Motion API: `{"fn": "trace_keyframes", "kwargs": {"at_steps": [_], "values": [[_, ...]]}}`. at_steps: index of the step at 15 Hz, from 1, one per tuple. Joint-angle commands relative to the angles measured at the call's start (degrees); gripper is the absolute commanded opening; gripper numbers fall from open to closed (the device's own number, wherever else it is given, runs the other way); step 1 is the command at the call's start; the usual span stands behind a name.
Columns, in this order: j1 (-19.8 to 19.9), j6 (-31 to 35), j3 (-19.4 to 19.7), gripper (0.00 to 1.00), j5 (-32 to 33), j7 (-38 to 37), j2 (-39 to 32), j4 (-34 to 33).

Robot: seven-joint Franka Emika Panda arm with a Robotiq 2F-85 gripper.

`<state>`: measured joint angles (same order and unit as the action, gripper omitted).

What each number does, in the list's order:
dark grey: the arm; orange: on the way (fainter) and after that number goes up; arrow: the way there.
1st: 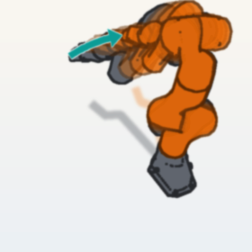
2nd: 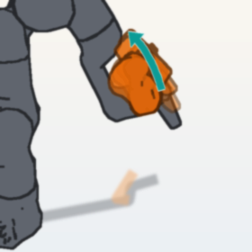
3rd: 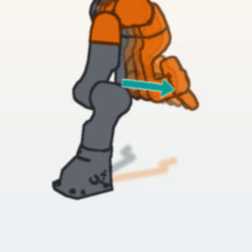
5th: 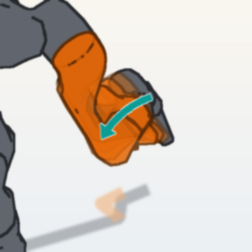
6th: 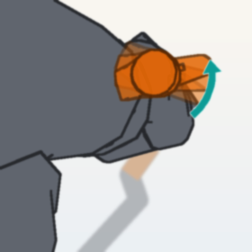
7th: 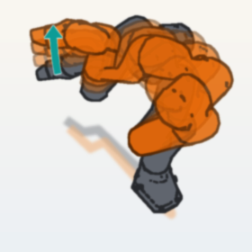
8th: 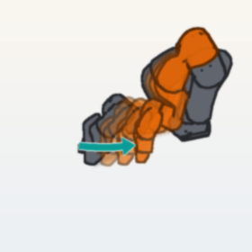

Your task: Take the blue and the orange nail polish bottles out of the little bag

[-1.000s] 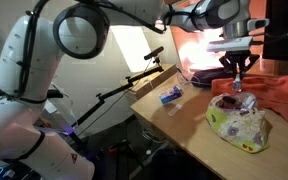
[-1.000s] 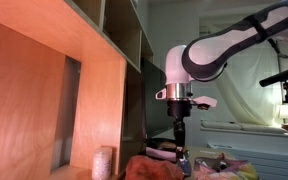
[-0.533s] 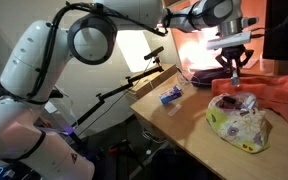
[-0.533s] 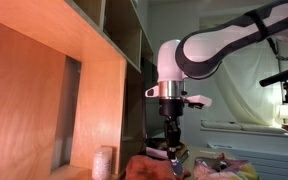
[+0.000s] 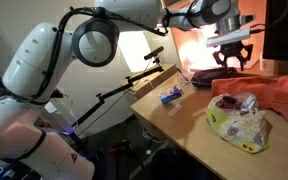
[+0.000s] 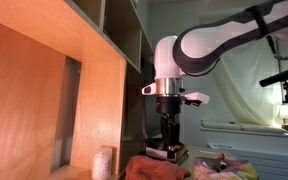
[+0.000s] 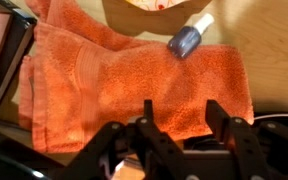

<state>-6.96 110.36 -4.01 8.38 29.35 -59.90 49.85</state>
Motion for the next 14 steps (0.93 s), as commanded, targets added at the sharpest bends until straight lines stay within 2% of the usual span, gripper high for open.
{"fn": "trace_keyframes", "kwargs": {"at_steps": [1, 2, 3, 6, 10, 14], "values": [[0.2, -3.0, 0.5, 0.89, 0.4, 0.9, -1.3, -3.1], [0.5, -3.5, 0.5, 0.97, 0.2, 1.0, -1.1, -2.8], [0.8, -3.8, 0.6, 1.00, 0.1, 0.8, -0.9, -2.5], [1.9, -4.2, 1.4, 1.00, 0.1, -0.8, -0.1, -0.9], [3.4, -5.6, 4.2, 1.00, -0.7, -10.3, 1.6, 1.8], [5.0, -7.4, 4.7, 1.00, -1.3, -14.9, 3.2, 5.4]]}}
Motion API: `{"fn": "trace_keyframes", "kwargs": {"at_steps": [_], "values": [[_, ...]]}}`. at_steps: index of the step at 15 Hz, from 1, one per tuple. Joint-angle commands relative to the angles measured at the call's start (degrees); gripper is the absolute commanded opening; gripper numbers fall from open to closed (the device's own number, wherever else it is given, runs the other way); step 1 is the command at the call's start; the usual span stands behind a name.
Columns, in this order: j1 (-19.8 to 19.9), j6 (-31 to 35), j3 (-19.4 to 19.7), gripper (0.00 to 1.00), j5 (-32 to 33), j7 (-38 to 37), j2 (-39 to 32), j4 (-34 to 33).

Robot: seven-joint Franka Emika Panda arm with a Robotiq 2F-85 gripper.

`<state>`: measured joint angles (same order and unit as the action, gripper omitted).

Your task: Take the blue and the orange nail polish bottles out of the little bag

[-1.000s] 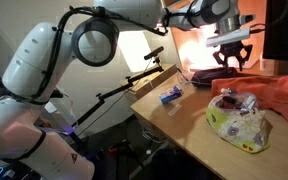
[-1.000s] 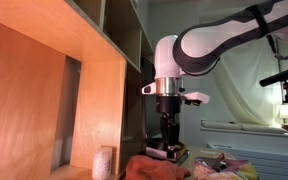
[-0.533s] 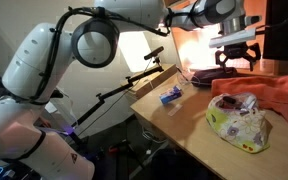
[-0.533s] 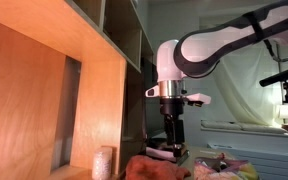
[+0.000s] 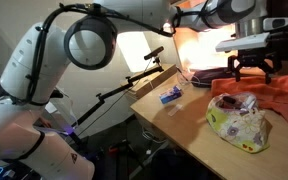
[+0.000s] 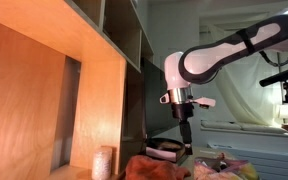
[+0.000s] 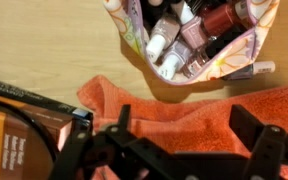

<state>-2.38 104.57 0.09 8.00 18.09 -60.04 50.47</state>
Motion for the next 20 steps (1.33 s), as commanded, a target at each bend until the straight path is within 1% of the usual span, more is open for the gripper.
{"fn": "trace_keyframes", "kwargs": {"at_steps": [1, 5, 8, 14, 16, 20], "values": [[0.9, -1.4, 0.2, 1.00, -1.1, -4.1, 3.9, 6.0], [2.0, 0.9, -0.8, 1.00, -1.7, -3.2, 7.9, 13.3], [2.8, 3.8, -1.5, 1.00, -2.1, -3.1, 11.9, 20.2], [5.3, 10.7, -2.7, 1.00, -5.2, -1.8, 19.5, 33.7], [6.1, 10.5, -3.0, 1.00, -6.3, -1.2, 20.3, 35.5], [6.4, 7.7, -3.1, 1.00, -7.3, -1.5, 18.9, 34.7]]}}
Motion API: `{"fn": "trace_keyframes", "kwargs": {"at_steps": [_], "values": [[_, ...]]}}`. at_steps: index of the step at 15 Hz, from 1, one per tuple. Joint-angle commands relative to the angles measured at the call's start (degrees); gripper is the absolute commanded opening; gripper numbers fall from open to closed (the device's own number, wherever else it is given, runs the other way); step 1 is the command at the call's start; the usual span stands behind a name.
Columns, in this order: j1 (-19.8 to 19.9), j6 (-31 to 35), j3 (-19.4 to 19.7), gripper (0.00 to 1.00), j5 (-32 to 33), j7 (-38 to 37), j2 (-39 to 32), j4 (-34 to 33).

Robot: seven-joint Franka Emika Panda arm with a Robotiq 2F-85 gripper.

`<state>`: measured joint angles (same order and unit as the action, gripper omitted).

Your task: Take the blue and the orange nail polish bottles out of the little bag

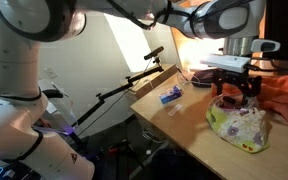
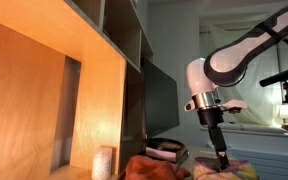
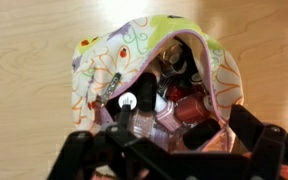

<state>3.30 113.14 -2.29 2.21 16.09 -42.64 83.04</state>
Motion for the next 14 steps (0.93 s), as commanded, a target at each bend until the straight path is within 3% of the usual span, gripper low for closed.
{"fn": "trace_keyframes", "kwargs": {"at_steps": [1, 2, 4, 7, 8, 10, 13, 14], "values": [[0.7, -1.5, -0.7, 0.95, -1.6, 0.4, 1.0, 1.5], [0.8, -1.9, -0.8, 0.74, -1.9, 0.5, 0.6, 1.0], [0.7, -3.2, -0.7, 0.69, -2.3, 0.4, -0.1, -0.2], [0.8, -4.3, -0.7, 0.46, -2.7, 0.4, -0.8, -1.5], [0.8, -4.9, -0.7, 0.86, -2.9, 0.2, -1.2, -2.2], [1.2, -6.2, -0.9, 0.84, -3.8, 0.4, -1.8, -3.5], [1.6, -7.3, -1.0, 1.00, -4.8, 0.7, -1.8, -4.4], [1.6, -7.5, -0.8, 1.00, -4.9, 0.2, -2.0, -5.0]]}}
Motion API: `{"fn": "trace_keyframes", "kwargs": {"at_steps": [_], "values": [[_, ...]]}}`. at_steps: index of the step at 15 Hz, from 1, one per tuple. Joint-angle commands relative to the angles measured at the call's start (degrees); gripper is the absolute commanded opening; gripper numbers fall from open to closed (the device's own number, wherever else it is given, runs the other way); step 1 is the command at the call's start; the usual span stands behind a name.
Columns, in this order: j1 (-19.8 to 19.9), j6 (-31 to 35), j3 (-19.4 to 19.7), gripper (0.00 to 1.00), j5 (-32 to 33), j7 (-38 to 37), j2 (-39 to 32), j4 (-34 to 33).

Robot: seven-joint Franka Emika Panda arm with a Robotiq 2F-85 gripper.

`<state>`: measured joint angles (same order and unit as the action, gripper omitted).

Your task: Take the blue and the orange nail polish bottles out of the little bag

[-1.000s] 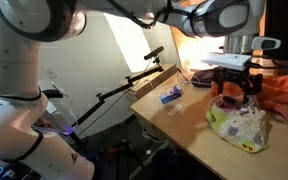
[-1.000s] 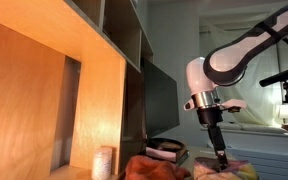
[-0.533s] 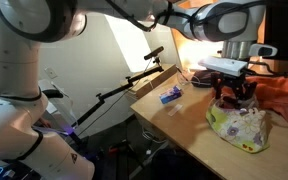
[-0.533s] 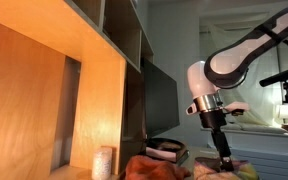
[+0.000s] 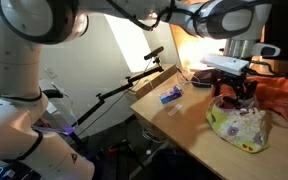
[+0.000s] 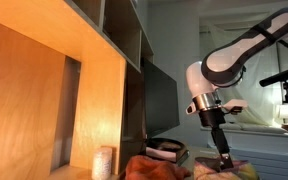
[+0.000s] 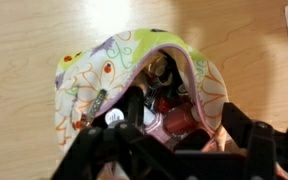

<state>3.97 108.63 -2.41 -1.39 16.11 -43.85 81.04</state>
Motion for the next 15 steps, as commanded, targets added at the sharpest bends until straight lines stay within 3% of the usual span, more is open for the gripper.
{"fn": "trace_keyframes", "kwargs": {"at_steps": [1, 10, 13, 14, 15], "values": [[1.2, -3.5, -0.8, 1.00, -1.7, 0.5, -1.0, -3.9], [0.2, -14.9, -0.4, 1.00, -0.8, -0.3, -10.6, -19.1], [0.1, -18.4, -0.4, 0.82, -0.8, -0.3, -14.2, -24.2], [0.2, -19.1, -0.4, 0.80, -0.9, -0.5, -15.3, -25.7], [0.3, -19.8, -0.4, 0.68, -1.0, -0.4, -16.2, -27.0]]}}
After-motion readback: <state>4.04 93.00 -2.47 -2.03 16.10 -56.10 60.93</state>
